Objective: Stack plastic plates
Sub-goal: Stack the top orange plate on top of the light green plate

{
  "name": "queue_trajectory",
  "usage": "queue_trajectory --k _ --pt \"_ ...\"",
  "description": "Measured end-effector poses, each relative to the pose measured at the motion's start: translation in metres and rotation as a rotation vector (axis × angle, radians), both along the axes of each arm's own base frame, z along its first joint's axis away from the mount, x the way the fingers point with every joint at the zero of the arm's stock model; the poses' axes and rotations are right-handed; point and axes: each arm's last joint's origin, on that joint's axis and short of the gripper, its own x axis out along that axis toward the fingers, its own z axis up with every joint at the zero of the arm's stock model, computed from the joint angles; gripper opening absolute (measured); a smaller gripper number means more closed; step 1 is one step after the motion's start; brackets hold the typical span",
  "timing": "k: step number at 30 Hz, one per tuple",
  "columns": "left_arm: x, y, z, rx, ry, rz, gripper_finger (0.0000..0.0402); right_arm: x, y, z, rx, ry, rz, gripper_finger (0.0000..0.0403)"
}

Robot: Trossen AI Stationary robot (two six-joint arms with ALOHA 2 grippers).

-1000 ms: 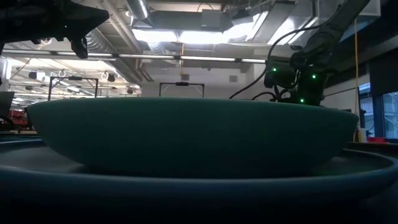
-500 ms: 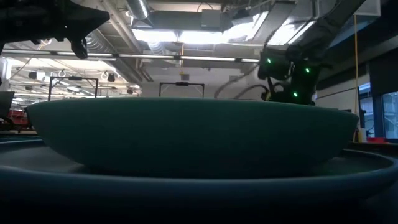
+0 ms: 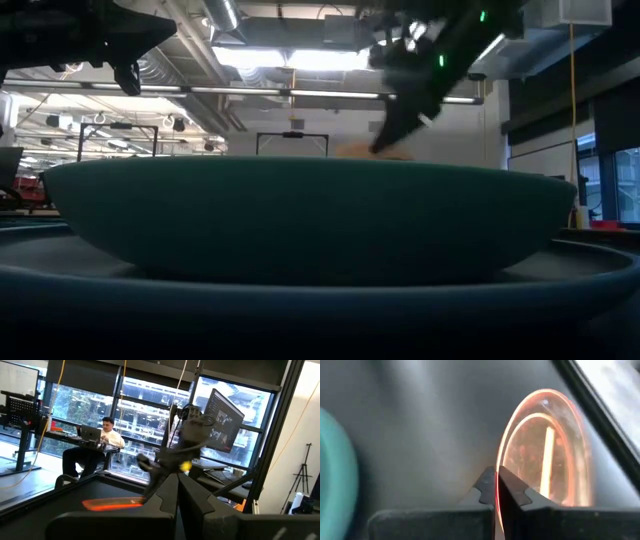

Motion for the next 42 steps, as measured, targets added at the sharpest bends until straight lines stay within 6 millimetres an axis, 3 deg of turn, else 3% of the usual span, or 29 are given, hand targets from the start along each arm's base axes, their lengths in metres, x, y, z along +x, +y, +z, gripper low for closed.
queue_trajectory --k 5,11,17,23,33,39,42 --pt "0.000 0.000 0.000 -0.001 0.000 0.000 0.0007 0.012 0.042 0.018 0.074 -0.182 0.207 0.0001" --pt "0.000 0.000 0.000 -0.001 0.000 0.000 0.0007 0.011 0.086 0.029 0.182 -0.305 0.424 0.0002" --pt "0.000 0.000 0.000 -0.001 0.000 0.001 0.0007 0.002 0.120 0.032 0.217 -0.331 0.544 0.0002" --pt "0.000 0.000 0.000 -0.001 0.002 0.001 0.0007 0.001 0.151 0.022 0.272 -0.350 0.655 0.0003" --pt "0.000 0.000 -0.001 0.000 0.009 0.001 0.0007 0.011 0.171 -0.022 0.327 -0.256 0.645 0.0003" --pt "0.000 0.000 -0.001 0.000 0.008 0.001 0.0007 0.015 0.172 -0.033 0.327 -0.236 0.637 0.0005" --pt "0.000 0.000 -0.001 0.000 0.008 0.001 0.0007 0.015 0.172 -0.033 0.340 -0.237 0.627 0.0025"
